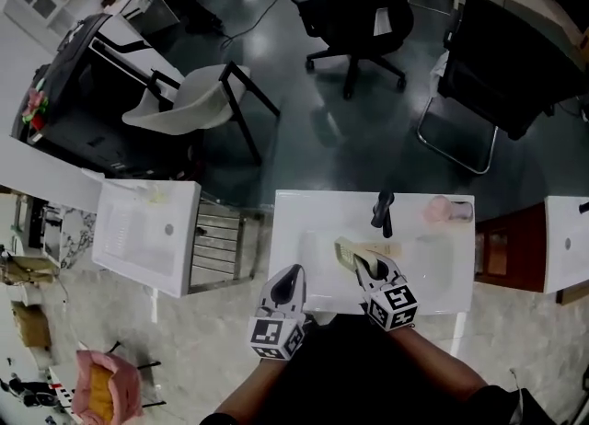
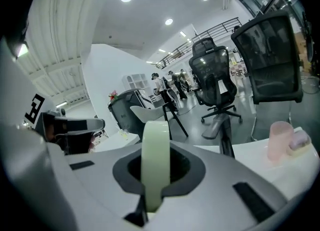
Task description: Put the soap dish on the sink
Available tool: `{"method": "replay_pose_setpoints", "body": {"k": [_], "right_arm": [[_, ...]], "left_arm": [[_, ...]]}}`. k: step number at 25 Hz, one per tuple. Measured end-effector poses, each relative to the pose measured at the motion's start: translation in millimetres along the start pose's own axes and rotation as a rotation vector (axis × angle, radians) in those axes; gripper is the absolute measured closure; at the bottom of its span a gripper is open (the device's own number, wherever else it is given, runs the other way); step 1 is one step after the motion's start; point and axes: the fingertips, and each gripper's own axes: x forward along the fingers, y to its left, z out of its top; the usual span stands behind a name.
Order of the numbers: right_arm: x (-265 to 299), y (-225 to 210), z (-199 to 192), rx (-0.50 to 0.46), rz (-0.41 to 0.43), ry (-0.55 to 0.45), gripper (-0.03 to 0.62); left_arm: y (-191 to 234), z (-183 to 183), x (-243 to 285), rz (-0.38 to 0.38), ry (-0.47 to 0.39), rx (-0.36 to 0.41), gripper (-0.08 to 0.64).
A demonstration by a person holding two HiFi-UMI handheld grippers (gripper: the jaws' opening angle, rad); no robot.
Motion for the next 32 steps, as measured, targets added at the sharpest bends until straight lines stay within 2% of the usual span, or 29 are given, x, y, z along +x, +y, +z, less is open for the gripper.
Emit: {"method": "replay_pose_setpoints", "body": {"k": [3,7,16,20,25,32], "right_arm": [[18,-7,3,0.034,0.008,0.01,0.584],[44,-8,-1,0.056,0.004,0.027,0.584],[107,-9,-7,0.189,-0.027,0.059,0.584],[136,-8,-10,0.235,-0.049,0.087,0.584],[175,-2,-17,0.249,-0.077,0.11,0.584],[227,10,-36,0.309,-0.076,0.144,0.584]], "left_arm": [[5,5,4,0.026,-0.018,0.006,0.54],[24,-1,6,0.041,-0.009,-0.024,0.54],[68,-14,15,-0.021,-0.002,-0.07,0.54],[90,-7,19,-0.02,-0.02,-0.098,0.54],[117,-1,16,-0.014,-0.055,-0.16,0.54],[147,-8,13,-0.016,-0.044,-0.184,0.54]]}}
